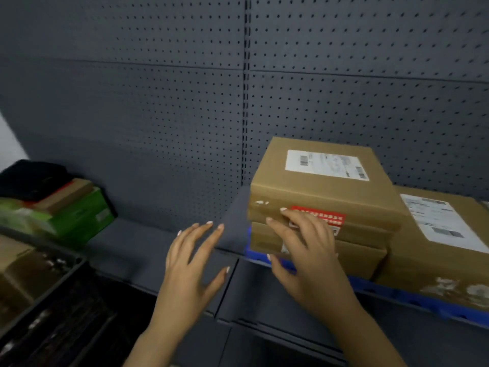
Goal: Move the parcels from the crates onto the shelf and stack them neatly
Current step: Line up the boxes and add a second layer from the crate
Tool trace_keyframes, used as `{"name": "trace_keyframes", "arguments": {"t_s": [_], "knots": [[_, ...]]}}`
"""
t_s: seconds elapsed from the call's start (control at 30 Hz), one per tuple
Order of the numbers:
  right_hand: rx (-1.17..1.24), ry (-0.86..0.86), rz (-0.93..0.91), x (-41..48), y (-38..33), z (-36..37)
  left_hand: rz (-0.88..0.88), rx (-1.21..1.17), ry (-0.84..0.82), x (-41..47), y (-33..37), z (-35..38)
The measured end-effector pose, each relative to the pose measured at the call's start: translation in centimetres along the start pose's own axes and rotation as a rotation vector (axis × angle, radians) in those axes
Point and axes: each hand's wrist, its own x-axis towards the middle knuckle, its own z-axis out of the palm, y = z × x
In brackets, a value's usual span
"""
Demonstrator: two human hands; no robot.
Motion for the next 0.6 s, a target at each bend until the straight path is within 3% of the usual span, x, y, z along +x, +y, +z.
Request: {"name": "trace_keyframes", "arguments": {"t_s": [0.33, 0.6], "knots": [[0.162, -0.130, -0.123, 0.9, -7.1, 6.2, -0.166, 0.098, -0.006, -5.6, -3.5, -5.1], [-0.006, -0.091, -0.005, 2.5, -8.5, 4.4, 0.030, -0.055, -0.003, -1.2, -4.5, -5.8]]}}
